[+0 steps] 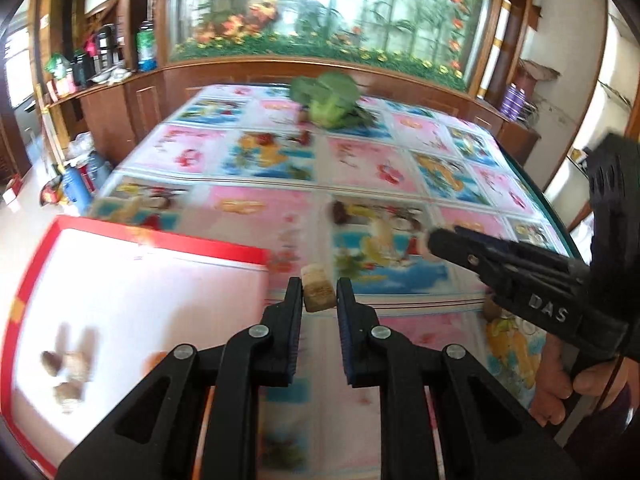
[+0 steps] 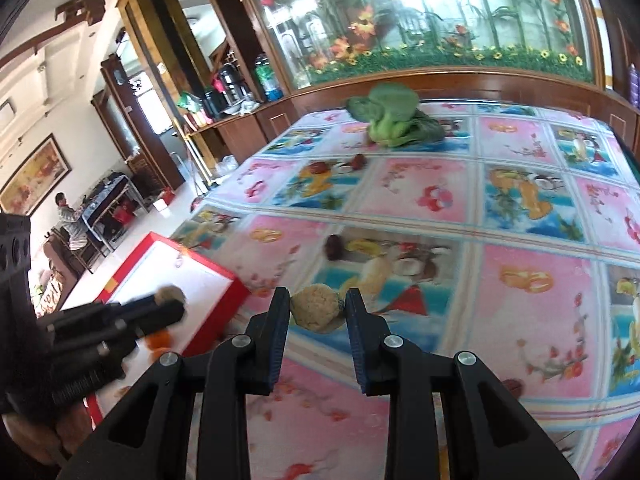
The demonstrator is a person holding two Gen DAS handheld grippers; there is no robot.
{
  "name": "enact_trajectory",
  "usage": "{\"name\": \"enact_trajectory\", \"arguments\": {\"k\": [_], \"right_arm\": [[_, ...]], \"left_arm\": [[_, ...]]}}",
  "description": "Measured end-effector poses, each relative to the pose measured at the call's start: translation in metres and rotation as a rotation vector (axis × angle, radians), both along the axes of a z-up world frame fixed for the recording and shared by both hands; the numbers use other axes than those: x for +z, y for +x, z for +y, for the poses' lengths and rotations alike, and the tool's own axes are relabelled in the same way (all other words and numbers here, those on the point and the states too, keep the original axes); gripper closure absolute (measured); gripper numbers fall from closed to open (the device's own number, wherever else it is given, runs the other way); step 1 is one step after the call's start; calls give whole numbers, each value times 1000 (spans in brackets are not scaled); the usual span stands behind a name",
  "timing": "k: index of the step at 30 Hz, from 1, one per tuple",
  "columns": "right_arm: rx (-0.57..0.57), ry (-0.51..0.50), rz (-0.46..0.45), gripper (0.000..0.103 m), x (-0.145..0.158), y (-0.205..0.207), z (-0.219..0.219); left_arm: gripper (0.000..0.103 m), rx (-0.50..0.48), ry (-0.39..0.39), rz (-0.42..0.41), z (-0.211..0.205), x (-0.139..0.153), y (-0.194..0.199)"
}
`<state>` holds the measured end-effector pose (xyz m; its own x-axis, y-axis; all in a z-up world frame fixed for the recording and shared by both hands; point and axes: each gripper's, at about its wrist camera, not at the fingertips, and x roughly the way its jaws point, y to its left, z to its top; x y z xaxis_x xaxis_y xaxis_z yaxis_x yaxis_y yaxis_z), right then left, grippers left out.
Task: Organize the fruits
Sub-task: 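Carry both held pieces into the red-rimmed tray and open both tools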
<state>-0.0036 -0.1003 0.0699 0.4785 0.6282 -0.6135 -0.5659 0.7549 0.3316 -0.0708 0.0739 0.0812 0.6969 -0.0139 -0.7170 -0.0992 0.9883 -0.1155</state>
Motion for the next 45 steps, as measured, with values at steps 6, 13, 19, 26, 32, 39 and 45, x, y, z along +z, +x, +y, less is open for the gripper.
{"name": "enact_trajectory", "arguments": {"k": [6,13,19,26,32,39,45], "right_arm": [[78,72,21,76,3,-26,36],[233,122,-11,76,6,-68,108],[368,-1,-46,76,-13,-104,166],[410,-92,-37,76,-30,-107,186],[399,-110,31,75,-41,-103,187],[424,-136,22,72,-41,-111,186],[434,-35,-2,63,-24,-110,170]], "left_arm": [[84,122,59,-17,67,11,-45],[84,238,99,-10,126,2,-90],[84,280,104,19,155,-14,-112],[84,311,90,55,172,-34,-125],[84,339,85,81,180,-44,-128],[84,377,81,127,185,-52,-126],[68,385,106,117,177,-47,-126]]}}
